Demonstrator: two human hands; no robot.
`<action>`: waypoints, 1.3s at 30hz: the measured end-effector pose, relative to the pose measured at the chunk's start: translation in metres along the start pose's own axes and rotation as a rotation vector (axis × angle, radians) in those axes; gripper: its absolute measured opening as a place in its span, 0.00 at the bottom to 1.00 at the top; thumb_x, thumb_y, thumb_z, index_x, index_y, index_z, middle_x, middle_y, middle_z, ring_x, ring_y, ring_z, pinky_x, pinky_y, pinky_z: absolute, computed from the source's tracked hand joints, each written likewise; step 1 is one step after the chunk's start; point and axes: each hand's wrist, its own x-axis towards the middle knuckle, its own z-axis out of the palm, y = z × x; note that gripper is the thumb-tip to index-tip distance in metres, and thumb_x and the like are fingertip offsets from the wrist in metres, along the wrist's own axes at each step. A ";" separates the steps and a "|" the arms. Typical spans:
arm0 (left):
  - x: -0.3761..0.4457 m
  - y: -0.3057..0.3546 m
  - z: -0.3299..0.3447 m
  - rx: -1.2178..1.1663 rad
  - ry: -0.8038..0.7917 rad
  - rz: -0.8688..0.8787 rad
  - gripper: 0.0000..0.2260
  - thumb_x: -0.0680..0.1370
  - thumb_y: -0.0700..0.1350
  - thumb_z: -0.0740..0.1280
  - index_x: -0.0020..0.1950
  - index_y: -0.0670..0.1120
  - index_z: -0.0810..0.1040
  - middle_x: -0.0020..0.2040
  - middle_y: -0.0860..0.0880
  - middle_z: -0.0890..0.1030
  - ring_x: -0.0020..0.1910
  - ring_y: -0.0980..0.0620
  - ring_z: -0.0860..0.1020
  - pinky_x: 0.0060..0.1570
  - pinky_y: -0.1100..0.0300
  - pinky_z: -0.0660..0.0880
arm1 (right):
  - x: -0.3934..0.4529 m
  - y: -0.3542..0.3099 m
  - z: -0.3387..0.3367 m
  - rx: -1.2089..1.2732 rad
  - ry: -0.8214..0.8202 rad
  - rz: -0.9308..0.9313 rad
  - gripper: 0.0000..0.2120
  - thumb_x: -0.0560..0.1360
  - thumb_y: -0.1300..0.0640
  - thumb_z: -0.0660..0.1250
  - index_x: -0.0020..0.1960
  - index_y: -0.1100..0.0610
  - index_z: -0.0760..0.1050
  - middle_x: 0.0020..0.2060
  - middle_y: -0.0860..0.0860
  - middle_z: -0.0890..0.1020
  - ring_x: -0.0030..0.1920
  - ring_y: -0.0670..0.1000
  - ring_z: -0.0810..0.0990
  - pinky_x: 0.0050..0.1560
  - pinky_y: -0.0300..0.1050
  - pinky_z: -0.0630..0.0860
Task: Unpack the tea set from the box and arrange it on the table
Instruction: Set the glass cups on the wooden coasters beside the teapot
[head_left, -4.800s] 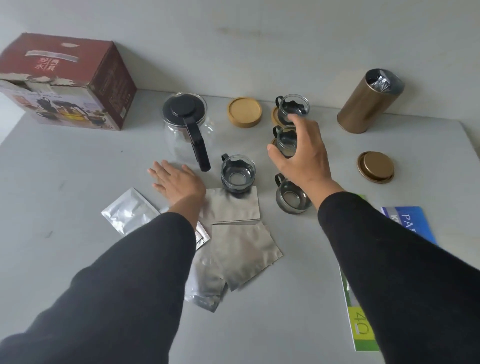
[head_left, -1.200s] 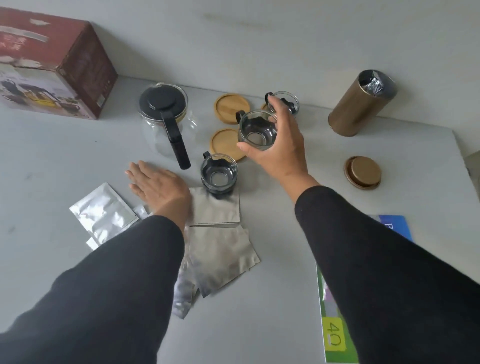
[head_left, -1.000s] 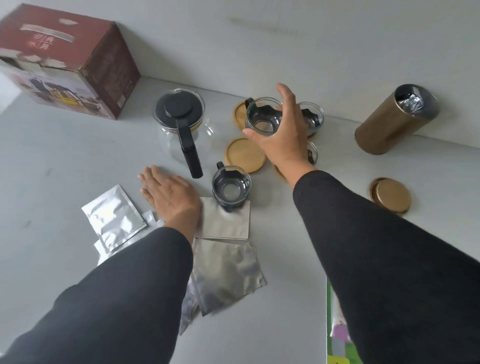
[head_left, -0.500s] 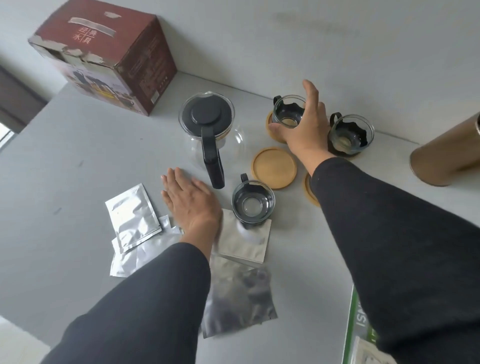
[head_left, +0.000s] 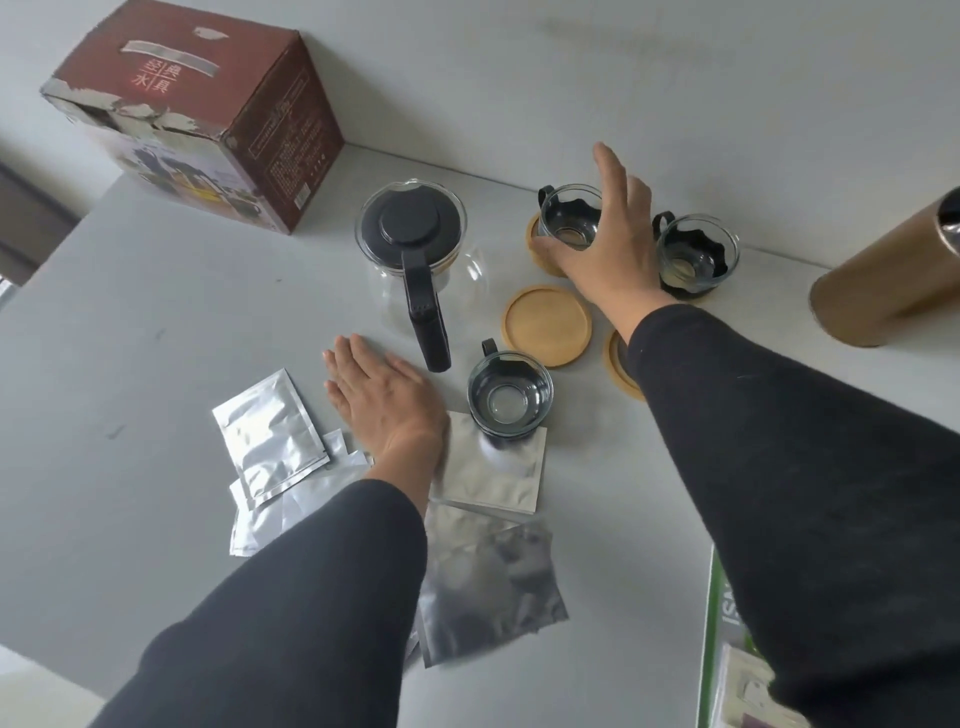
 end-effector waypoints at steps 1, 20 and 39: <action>0.000 -0.001 0.000 -0.002 -0.006 0.004 0.24 0.82 0.47 0.46 0.78 0.43 0.49 0.79 0.49 0.49 0.78 0.52 0.44 0.75 0.56 0.38 | -0.006 -0.003 -0.003 0.019 0.033 -0.014 0.44 0.68 0.47 0.74 0.76 0.49 0.53 0.67 0.57 0.64 0.67 0.55 0.67 0.62 0.42 0.68; 0.000 -0.011 -0.001 -0.077 -0.045 0.118 0.23 0.82 0.43 0.44 0.77 0.41 0.50 0.79 0.47 0.50 0.78 0.47 0.43 0.76 0.51 0.40 | -0.178 -0.025 0.053 0.187 0.083 0.005 0.47 0.64 0.44 0.77 0.75 0.51 0.57 0.67 0.56 0.67 0.64 0.52 0.70 0.58 0.34 0.66; 0.002 -0.006 0.002 -0.071 -0.014 0.072 0.23 0.82 0.44 0.45 0.77 0.43 0.51 0.78 0.48 0.51 0.78 0.49 0.45 0.76 0.50 0.41 | -0.112 -0.010 0.022 0.055 0.144 -0.068 0.46 0.64 0.48 0.78 0.75 0.51 0.58 0.58 0.57 0.70 0.55 0.51 0.73 0.56 0.33 0.66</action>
